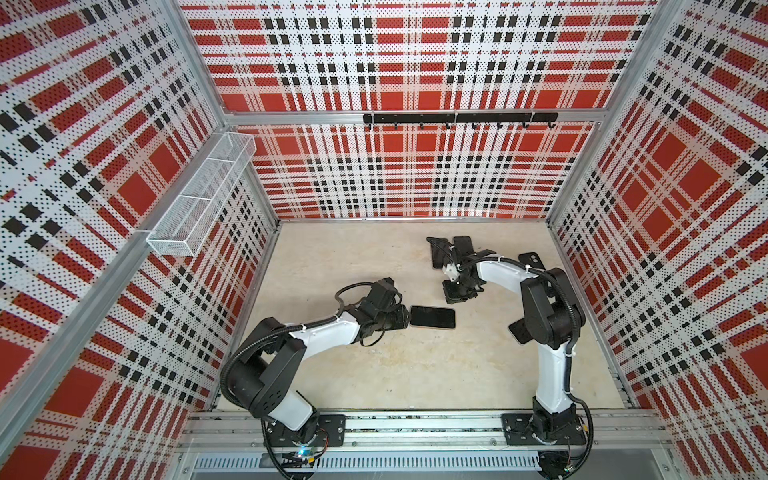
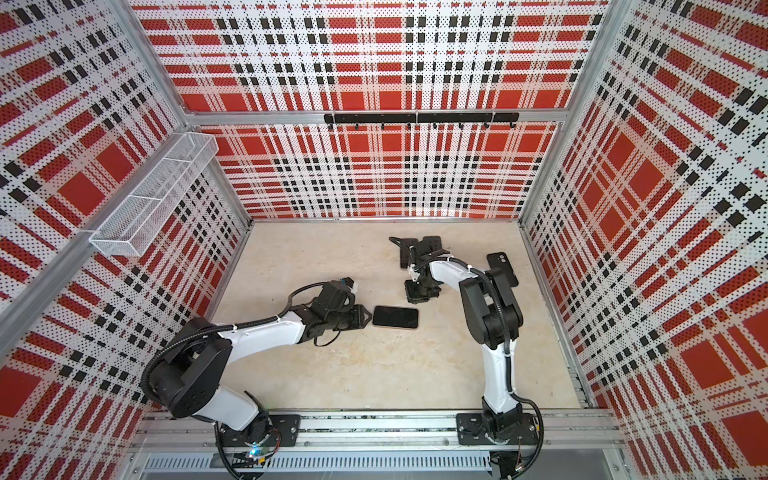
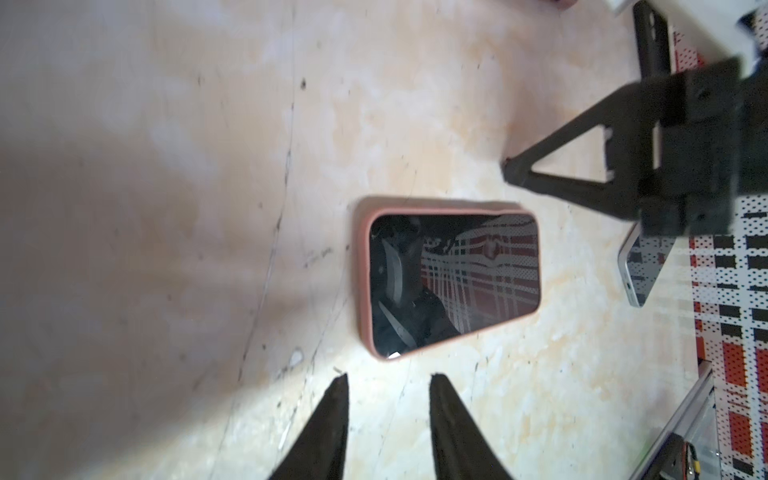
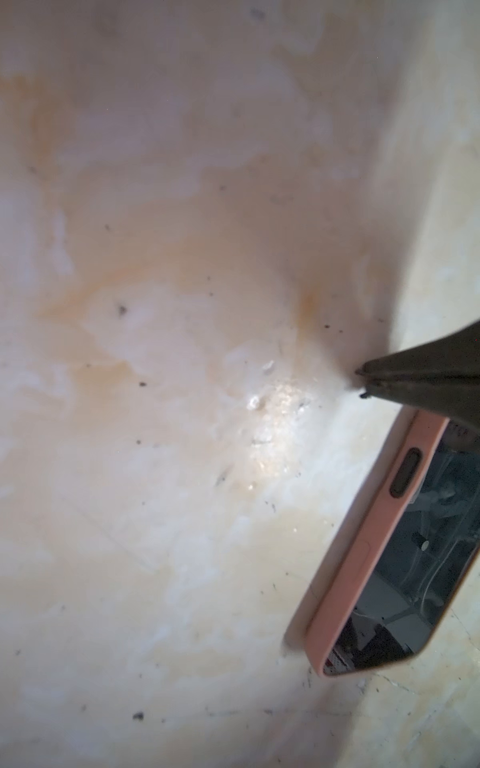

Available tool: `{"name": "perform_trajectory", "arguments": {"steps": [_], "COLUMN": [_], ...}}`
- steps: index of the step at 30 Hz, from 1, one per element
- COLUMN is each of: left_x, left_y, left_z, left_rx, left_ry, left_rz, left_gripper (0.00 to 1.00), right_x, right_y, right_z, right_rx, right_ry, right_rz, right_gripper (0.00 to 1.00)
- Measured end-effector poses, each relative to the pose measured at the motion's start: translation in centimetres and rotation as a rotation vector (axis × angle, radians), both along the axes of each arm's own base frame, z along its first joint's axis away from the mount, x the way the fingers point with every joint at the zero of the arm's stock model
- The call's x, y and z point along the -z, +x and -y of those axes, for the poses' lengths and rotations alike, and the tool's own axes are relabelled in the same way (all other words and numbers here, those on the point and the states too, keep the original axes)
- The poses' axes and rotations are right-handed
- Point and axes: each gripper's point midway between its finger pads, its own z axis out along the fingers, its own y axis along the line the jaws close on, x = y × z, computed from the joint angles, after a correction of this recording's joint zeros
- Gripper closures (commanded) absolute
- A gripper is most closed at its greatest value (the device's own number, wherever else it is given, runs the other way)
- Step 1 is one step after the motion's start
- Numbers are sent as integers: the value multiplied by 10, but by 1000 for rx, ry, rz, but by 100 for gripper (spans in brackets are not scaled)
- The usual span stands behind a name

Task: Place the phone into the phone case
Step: 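Open both grippers and release the cased phone onto the table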

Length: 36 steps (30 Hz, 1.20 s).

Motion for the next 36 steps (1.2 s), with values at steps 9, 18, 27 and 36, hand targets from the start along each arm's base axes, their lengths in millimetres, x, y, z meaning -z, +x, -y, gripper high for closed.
{"name": "perform_trajectory", "arguments": {"steps": [9,18,27,36], "left_x": [18,14,-8,1], "left_y": [-25,-18,-1,6], "left_z": [-1,-3,21,38], "left_rx": [-48,-102,-88,-80], "left_ry": [-25,-17,105,308], "left_rz": [-60,-31,35,51], "left_gripper": [44,8,2,2], "right_x": [2,-7,-90,-62], "right_y": [-85,-120,-76,-93], "right_z": [-14,-53,1,19], "right_rx": [-34,-40,124,124], "right_ry": [103,234,227,164], "right_rz": [-73,-48,268,209], "right_gripper": [97,90,48,33]}}
